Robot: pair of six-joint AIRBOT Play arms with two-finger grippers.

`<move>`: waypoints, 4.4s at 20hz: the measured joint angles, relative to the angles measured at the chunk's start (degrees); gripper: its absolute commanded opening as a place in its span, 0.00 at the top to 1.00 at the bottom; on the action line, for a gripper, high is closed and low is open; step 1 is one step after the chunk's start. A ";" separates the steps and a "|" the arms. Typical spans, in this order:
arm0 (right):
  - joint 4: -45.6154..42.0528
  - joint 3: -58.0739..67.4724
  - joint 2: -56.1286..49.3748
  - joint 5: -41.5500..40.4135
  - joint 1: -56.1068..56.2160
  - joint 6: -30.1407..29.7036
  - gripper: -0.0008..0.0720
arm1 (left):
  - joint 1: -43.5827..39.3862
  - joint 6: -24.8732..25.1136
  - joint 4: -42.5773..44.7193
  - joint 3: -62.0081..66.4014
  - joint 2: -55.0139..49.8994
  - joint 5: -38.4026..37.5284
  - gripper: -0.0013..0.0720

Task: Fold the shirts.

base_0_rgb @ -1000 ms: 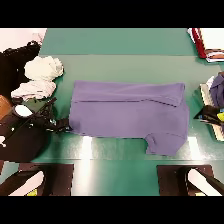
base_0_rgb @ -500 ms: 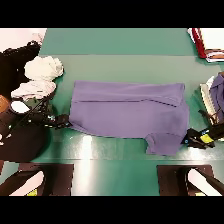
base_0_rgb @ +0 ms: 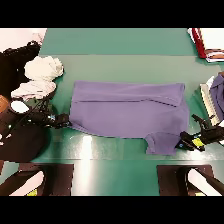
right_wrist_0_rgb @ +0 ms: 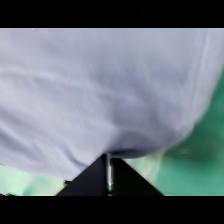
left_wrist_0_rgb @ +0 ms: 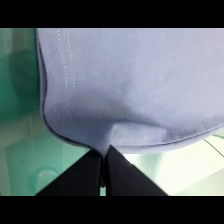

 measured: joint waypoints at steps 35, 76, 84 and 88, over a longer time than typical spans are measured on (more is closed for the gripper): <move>-9.31 58.01 -29.35 0.46 18.67 0.76 0.74 | -0.02 -3.06 4.37 23.89 -17.44 5.88 0.80; 24.70 49.77 -28.00 8.66 4.87 -14.49 0.97 | -33.88 -10.82 -1.09 47.30 -37.13 11.15 0.95; 29.79 64.85 -23.50 10.49 19.61 -6.84 0.97 | -39.04 -12.70 -1.57 56.26 -47.69 10.47 0.95; 30.45 69.00 -23.23 9.53 26.75 -5.16 0.97 | -39.41 -13.07 -1.81 56.96 -48.98 12.15 0.95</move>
